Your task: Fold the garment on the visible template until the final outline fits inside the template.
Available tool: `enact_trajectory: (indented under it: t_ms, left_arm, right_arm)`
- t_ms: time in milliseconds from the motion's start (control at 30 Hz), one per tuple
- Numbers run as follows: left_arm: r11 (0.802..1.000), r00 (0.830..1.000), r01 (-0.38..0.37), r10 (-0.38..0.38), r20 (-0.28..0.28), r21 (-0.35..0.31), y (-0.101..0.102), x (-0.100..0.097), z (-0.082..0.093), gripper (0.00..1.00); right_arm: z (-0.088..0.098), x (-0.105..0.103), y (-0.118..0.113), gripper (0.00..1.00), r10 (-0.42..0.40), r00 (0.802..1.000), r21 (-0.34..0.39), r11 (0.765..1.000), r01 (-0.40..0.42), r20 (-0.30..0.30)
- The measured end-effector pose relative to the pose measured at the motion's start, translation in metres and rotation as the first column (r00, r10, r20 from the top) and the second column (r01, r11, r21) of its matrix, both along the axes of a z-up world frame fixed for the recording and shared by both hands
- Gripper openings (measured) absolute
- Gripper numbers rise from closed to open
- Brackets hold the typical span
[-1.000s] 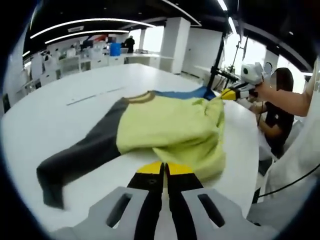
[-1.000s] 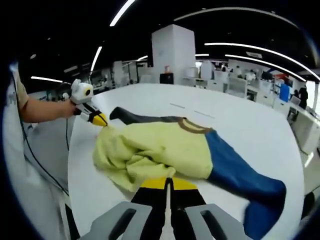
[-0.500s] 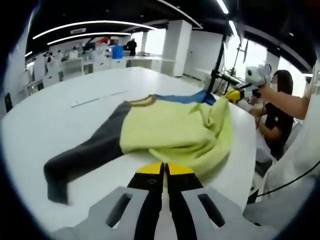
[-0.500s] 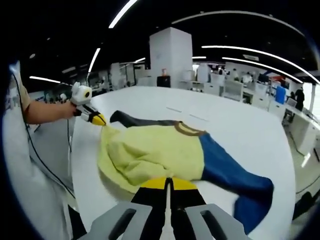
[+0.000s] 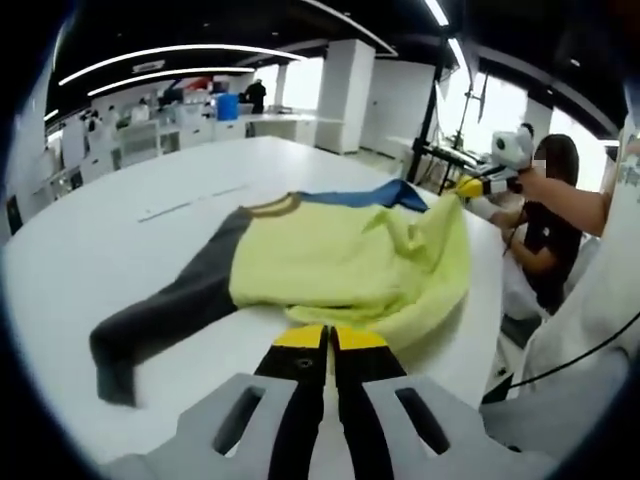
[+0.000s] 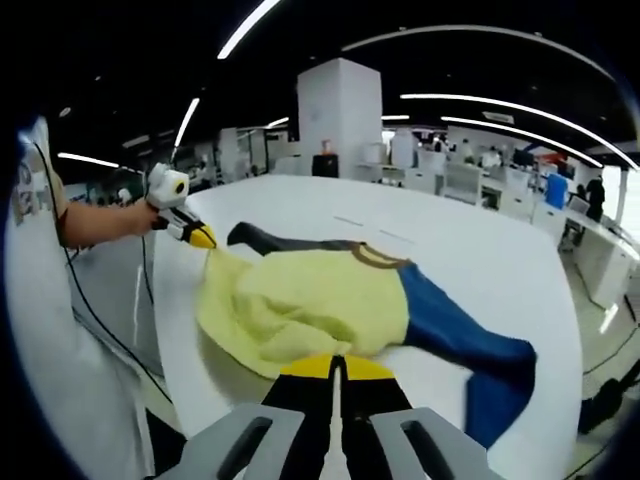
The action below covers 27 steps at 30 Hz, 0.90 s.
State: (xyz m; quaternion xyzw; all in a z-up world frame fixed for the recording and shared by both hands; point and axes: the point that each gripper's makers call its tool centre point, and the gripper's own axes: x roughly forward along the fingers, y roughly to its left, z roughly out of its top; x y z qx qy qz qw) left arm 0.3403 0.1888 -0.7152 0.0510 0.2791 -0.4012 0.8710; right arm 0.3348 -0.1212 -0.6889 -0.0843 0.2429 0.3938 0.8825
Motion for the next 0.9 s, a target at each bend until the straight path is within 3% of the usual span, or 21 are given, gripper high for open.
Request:
enact_trajectory:
  t_ms: [500, 900]
  left_arm:
    - [1.000, 1.000, -0.007, 0.007, -0.028, -0.010, 0.003, -0.028, -0.007, 0.00]
    - [1.000, 0.997, -0.009, 0.009, -0.076, 0.006, 0.004, -0.062, -0.017, 0.00]
  right_arm:
    - [0.000, -0.040, -0.014, 0.00, -0.054, 0.998, 0.032, 0.998, 0.054, -0.015]
    - [-0.027, -0.078, -0.021, 0.00, -0.079, 0.993, 0.037, 0.996, 0.082, -0.089]
